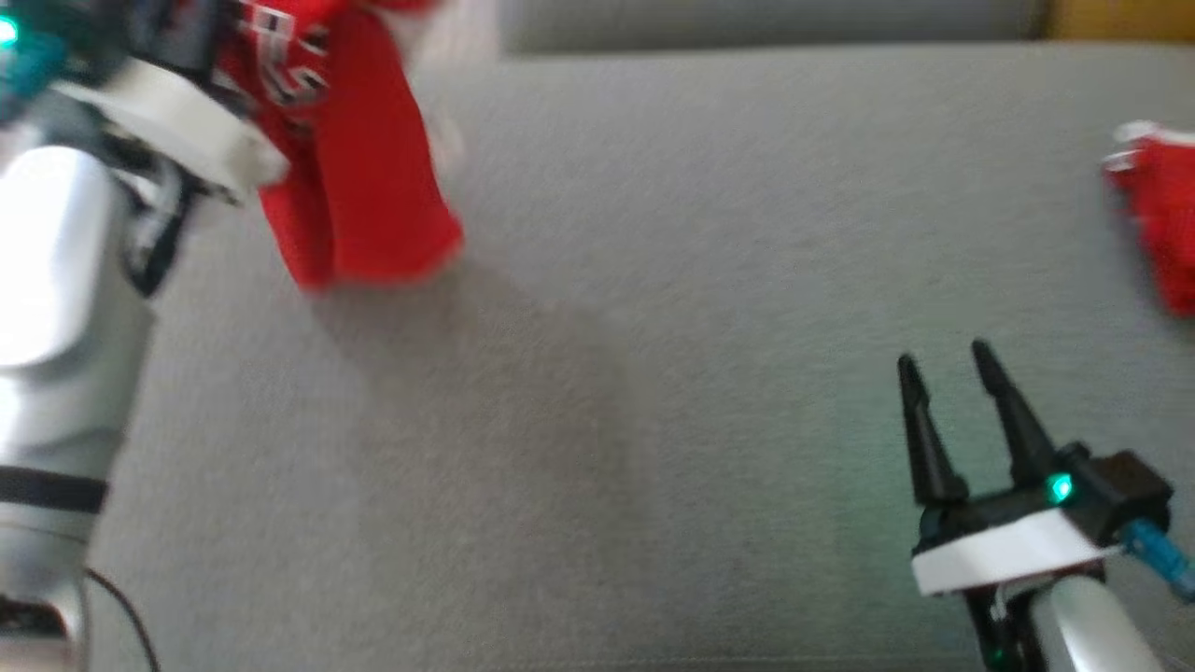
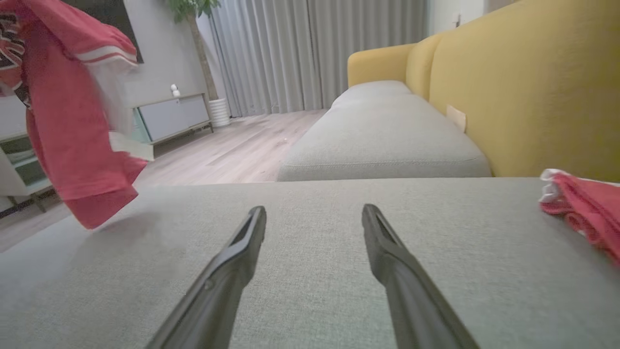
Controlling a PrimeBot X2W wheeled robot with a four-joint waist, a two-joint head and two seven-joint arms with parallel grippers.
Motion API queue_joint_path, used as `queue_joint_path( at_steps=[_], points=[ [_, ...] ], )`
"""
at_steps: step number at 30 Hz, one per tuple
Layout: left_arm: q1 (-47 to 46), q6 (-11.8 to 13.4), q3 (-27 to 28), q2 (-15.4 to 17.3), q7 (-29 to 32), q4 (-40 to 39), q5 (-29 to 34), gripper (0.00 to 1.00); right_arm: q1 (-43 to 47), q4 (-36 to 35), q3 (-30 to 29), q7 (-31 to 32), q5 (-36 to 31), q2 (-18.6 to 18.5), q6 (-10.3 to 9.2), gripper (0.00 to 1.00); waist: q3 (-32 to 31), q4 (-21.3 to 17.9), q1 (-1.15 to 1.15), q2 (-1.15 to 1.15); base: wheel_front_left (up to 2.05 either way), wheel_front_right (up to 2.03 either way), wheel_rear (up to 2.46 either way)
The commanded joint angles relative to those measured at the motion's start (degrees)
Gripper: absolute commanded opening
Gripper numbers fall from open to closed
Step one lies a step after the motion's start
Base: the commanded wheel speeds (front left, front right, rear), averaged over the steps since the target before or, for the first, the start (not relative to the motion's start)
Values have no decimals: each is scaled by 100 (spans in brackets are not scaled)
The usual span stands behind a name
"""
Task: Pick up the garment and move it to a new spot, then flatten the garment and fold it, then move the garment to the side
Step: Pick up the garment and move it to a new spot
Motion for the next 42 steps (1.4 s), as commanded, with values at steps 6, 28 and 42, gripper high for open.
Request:
queue_joint_path(
  at_steps=[6, 28, 42],
  points=[
    [291, 8, -68, -303, 260, -655, -371, 0, 166, -232, 159, -15, 50, 88, -6, 100, -861, -1183, 0, 0, 0, 0, 0],
    [1349, 106, -992, -1858, -27, 834, -628, 23, -288, -429, 196, -15, -31, 547, -6, 100, 424, -2318, 0, 0, 0, 0, 0],
    [2853, 393, -1489, -1990, -103, -764, -1491, 100, 327, -135, 310, -15, 9, 383, -6, 100, -1008, -1462, 0, 0, 0, 0, 0]
  ],
)
